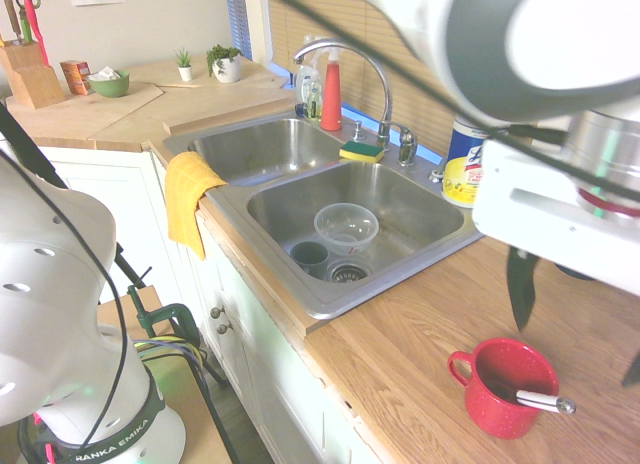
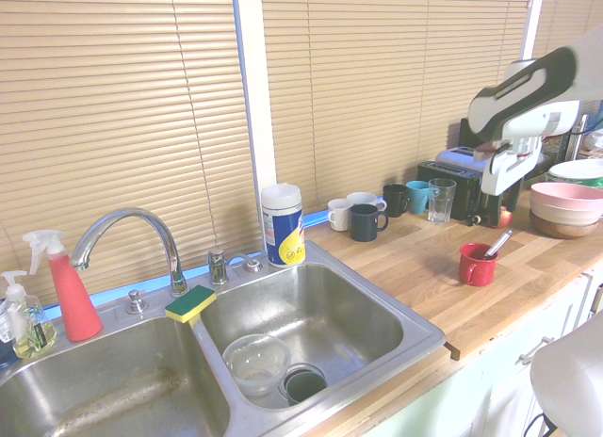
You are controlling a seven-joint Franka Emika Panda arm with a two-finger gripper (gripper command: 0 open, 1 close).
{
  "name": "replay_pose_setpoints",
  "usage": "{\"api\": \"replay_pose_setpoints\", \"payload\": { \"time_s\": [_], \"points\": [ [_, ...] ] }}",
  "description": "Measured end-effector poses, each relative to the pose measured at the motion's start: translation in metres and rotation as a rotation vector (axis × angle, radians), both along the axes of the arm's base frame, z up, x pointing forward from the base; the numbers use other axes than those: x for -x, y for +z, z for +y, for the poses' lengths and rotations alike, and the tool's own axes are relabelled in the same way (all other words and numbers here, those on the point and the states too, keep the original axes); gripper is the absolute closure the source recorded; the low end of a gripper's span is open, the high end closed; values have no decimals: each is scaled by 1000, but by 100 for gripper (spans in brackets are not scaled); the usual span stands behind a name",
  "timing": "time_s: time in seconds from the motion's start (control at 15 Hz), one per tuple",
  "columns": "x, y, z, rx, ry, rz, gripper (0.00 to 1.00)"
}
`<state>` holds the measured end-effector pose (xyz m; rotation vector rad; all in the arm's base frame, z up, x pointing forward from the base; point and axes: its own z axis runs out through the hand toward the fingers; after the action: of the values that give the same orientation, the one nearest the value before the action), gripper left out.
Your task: Put the spoon into the sink
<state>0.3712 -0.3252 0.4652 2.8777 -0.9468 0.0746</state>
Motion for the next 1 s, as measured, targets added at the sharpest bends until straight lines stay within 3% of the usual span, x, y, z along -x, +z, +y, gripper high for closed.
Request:
{"api": "replay_pose_setpoints", "payload": {
  "time_s": [0.27, 0.33, 1.0],
  "points": [
    [-14, -21, 15, 43, 89, 89, 0],
    [-16, -23, 20, 49, 98, 95, 100],
    [-14, -49, 29, 52, 112, 163, 100]
  ]
}}
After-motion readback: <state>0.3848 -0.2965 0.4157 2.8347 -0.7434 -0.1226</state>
